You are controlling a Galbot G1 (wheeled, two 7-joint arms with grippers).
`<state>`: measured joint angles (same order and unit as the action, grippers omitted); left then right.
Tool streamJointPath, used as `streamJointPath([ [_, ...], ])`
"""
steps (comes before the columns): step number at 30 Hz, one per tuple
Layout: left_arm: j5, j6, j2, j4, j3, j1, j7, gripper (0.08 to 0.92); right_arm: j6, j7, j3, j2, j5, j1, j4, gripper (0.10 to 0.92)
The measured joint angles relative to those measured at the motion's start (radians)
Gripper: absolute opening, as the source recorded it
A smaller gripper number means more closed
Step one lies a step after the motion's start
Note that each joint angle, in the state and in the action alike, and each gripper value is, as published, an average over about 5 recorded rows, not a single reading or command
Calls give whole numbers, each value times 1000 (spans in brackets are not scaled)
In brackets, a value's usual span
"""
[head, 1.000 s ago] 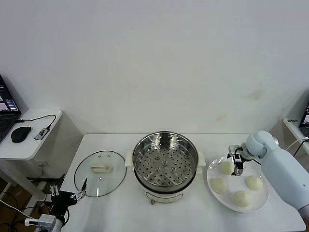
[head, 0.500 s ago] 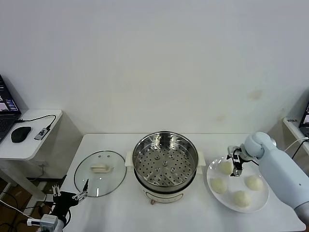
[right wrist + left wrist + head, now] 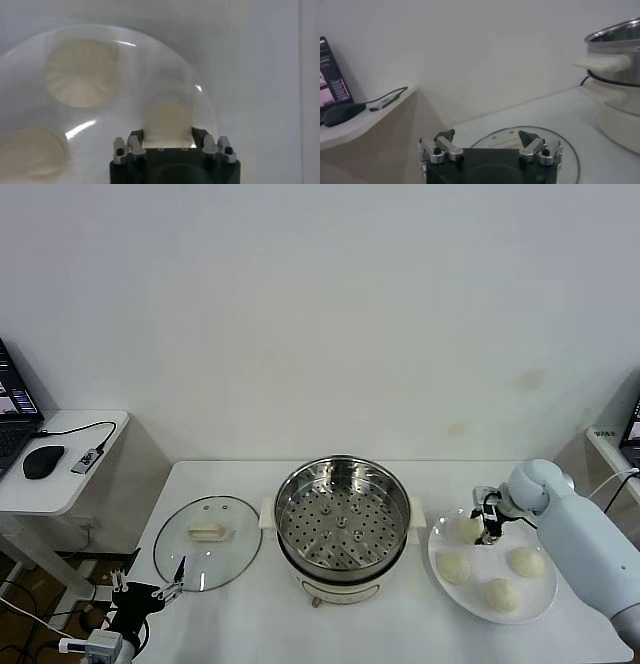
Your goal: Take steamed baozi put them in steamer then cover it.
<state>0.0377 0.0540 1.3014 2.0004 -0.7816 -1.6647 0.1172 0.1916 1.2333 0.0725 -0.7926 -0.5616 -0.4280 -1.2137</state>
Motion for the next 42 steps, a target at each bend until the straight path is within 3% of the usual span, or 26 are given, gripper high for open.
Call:
streamJointPath([
  [14,-9,8,10,4,-4,1,-7,823,72,70,223,98,285,315,-92,619],
  [28,-26,-5,23,36,-34,-20,-34,823,66,131,496,-74,485,698,0,619],
  [33,-31,-12,35,48,-45,-33,-43,823,-46,164,532,-160,513,754,73,619],
  [42,-44,-14,50,63,-59,-59,-49,823,-418,200,599,-259,482,804,127,619],
])
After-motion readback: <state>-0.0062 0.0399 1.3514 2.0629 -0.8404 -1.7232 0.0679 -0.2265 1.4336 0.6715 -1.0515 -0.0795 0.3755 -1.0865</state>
